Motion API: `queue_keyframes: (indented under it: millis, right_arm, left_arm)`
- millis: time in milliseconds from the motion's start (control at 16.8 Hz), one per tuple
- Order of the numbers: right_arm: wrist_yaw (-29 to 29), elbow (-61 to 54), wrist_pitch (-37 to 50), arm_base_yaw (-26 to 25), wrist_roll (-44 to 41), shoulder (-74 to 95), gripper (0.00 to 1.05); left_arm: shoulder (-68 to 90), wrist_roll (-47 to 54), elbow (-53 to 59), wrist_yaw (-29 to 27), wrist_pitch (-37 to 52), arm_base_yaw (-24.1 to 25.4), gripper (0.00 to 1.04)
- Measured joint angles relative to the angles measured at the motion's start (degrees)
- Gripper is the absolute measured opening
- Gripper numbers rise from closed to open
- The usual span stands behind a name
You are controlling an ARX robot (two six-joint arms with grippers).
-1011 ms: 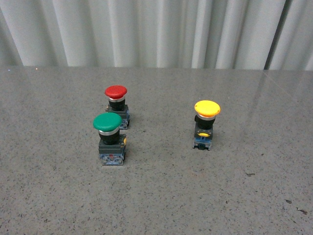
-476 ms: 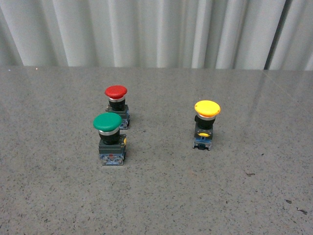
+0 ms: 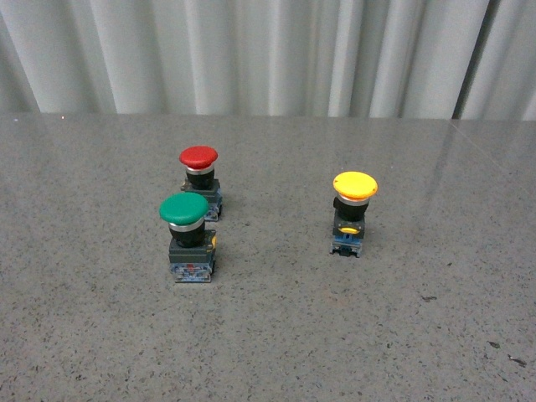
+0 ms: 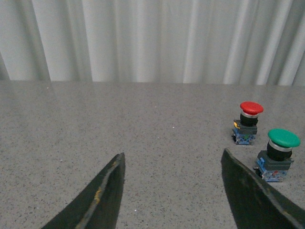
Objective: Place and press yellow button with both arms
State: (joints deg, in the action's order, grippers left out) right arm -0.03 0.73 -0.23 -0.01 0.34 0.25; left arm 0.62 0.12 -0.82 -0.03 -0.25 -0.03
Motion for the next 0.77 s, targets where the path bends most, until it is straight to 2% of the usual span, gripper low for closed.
queue_keyframes:
  millis: [714,773]
  right_arm:
    - [0.0,0.0,-0.02,0.0,0.0,0.0,0.98]
    - [0.0,0.0,-0.02,0.0,0.0,0.0,0.98]
  left_arm:
    - [0.0,0.04,0.0,0.0,0.0,0.0,1.0]
    - [0.0,0.02,0.0,0.02,0.0,0.0,0.97]
